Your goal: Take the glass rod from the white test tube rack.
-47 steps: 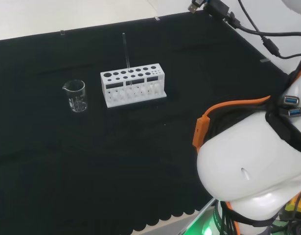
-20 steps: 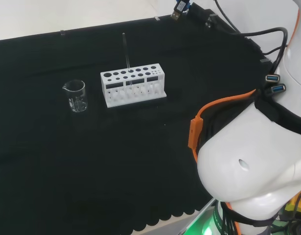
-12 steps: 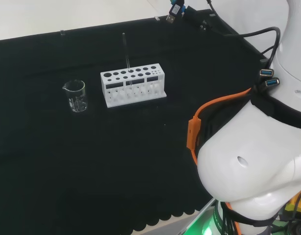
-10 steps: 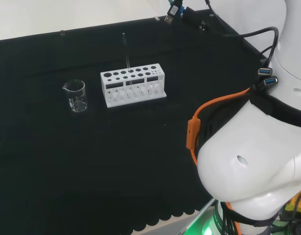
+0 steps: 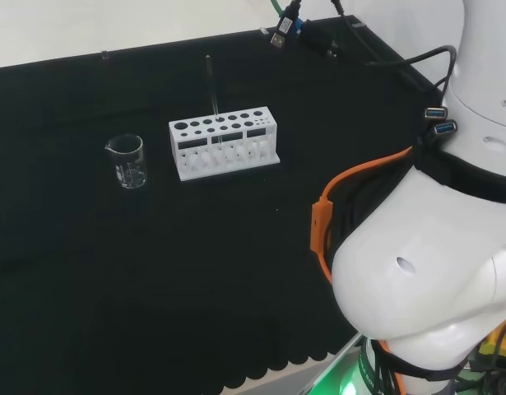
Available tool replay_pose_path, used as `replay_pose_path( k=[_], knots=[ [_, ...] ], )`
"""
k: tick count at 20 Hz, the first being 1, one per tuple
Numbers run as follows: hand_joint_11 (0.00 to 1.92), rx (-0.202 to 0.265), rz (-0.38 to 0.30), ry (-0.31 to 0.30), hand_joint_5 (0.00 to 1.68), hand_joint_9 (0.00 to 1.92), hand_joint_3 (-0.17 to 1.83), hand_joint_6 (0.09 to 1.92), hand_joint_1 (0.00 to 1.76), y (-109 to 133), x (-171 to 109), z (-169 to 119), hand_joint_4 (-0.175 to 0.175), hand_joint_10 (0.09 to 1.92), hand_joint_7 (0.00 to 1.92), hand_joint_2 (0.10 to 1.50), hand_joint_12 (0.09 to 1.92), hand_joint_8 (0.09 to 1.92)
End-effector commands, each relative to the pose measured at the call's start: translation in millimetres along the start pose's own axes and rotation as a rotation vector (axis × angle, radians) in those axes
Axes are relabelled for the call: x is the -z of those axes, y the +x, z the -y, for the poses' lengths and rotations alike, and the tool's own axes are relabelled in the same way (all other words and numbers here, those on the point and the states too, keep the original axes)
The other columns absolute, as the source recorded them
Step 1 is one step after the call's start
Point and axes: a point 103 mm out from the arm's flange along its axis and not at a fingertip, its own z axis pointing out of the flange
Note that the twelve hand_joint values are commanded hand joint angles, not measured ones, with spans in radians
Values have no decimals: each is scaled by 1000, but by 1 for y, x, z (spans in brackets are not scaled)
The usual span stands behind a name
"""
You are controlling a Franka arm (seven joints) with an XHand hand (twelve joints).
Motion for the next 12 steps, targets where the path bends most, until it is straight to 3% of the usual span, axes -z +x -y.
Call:
replay_pose_path(
  k=[1, 5, 12],
  knots=[
    [536, 8, 0, 4, 458, 594, 434, 143, 591, 3, -10, -11, -30, 817, 371, 778, 1329, 770],
    [569, 20, 4, 15, 459, 625, 433, 169, 608, 9, -20, -16, -34, 802, 485, 784, 1314, 779],
    [589, 37, -4, 46, 453, 648, 434, 208, 608, 11, -47, -27, -37, 785, 514, 786, 1303, 773]
  ],
)
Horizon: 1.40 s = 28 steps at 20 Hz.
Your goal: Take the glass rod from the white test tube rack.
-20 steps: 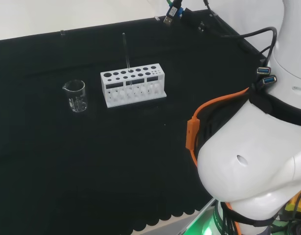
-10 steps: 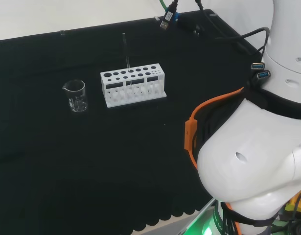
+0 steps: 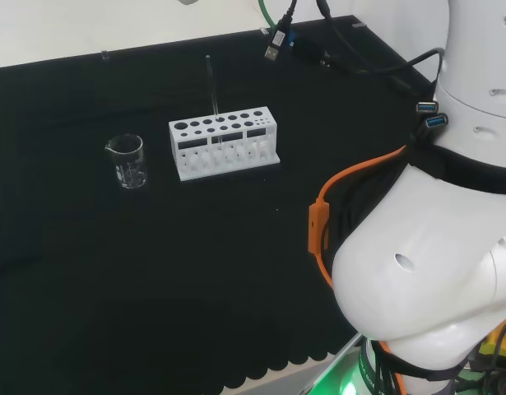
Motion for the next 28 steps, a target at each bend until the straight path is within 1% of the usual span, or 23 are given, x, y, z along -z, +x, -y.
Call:
replay_pose_path(
  k=[1, 6, 8, 10, 13, 15, 17, 20, 22, 24, 28],
  knots=[
    [590, 10, -4, 24, 452, 649, 434, 211, 603, 0, -22, -9, -37, 785, 514, 787, 1303, 772],
    [584, 5, 2, 41, 448, 637, 435, 223, 592, -3, -37, -16, -37, 781, 486, 787, 1303, 764],
    [575, 12, 0, 48, 441, 626, 434, 243, 589, -3, -43, -19, -37, 792, 470, 787, 1314, 778],
    [571, 28, 41, 38, 437, 621, 434, 255, 587, -1, -48, -22, -36, 798, 463, 786, 1317, 785],
    [569, 35, 42, 52, 446, 623, 434, 270, 583, -2, -56, -27, -37, 802, 462, 785, 1317, 790],
    [568, 40, 39, 50, 453, 627, 434, 279, 581, -3, -60, -30, -37, 804, 466, 784, 1317, 792],
    [568, 43, 36, 45, 456, 636, 438, 346, 572, -3, -62, -33, -31, 796, 473, 782, 1318, 787],
    [580, 52, 32, 39, 435, 662, 445, 497, 567, -2, -66, -37, -27, 784, 488, 777, 1314, 780],
    [589, 58, 30, 39, 433, 675, 447, 538, 565, 0, -70, -41, -27, 784, 494, 775, 1314, 780],
    [597, 69, 44, 36, 430, 683, 449, 571, 563, 1, -75, -44, -25, 781, 500, 773, 1311, 778],
    [607, 74, 39, 56, 432, 690, 451, 617, 553, 1, -89, -52, -18, 777, 508, 769, 1310, 775]
  ],
)
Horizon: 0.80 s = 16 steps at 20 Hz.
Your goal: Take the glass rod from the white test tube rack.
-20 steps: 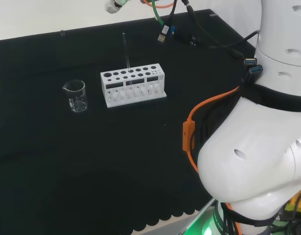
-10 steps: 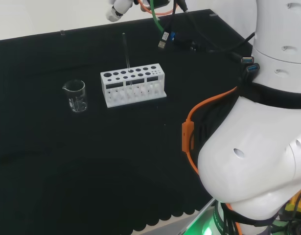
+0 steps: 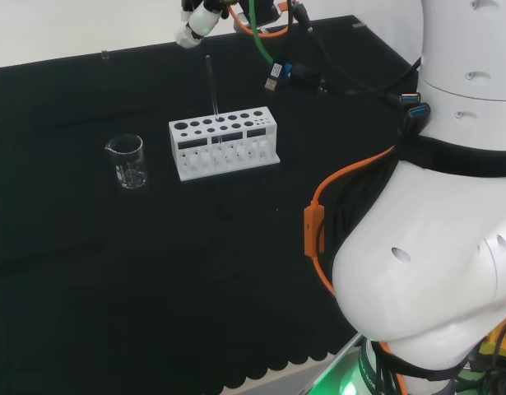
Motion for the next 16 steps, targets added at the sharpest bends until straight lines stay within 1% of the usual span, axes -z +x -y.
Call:
replay_pose_path(
  k=[1, 4, 6, 10, 16],
  knots=[
    [606, 15, -1, 25, 431, 687, 450, 620, 549, 0, -18, -11, -16, 776, 509, 768, 1310, 774],
    [596, 14, -6, 34, 417, 671, 449, 643, 541, -4, -23, -16, -12, 787, 509, 767, 1325, 769],
    [578, 11, -10, 52, 393, 653, 447, 640, 529, -6, -25, -18, -7, 795, 500, 763, 1335, 766],
    [529, 8, -19, 55, 351, 599, 435, 618, 504, -11, -30, -21, 4, 833, 473, 759, 1365, 765],
    [518, 15, -36, 68, 345, 585, 426, 611, 500, -20, -41, -25, 7, 850, 466, 760, 1376, 769]
  ],
)
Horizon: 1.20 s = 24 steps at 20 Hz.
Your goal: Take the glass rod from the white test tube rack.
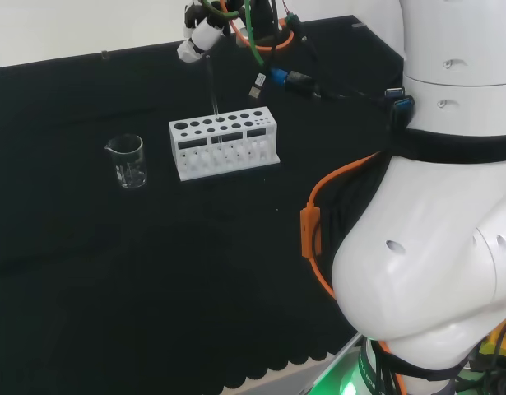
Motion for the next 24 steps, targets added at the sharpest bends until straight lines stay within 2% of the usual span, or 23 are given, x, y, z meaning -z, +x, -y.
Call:
replay_pose_path(
  k=[1, 6, 16, 24],
  knots=[
    [518, 2, -10, 16, 345, 585, 425, 610, 500, -9, -10, -3, 7, 851, 466, 760, 1376, 769],
    [526, 3, -1, 31, 347, 590, 421, 610, 495, -10, -16, -5, 7, 855, 465, 761, 1379, 770],
    [659, 16, -15, 72, 366, 693, 404, 615, 515, -9, -36, -18, 1, 817, 484, 771, 1322, 778],
    [864, 25, -6, 81, 458, 874, 408, 771, 619, -10, -45, -26, -19, 716, 555, 798, 1218, 765]
  ],
)
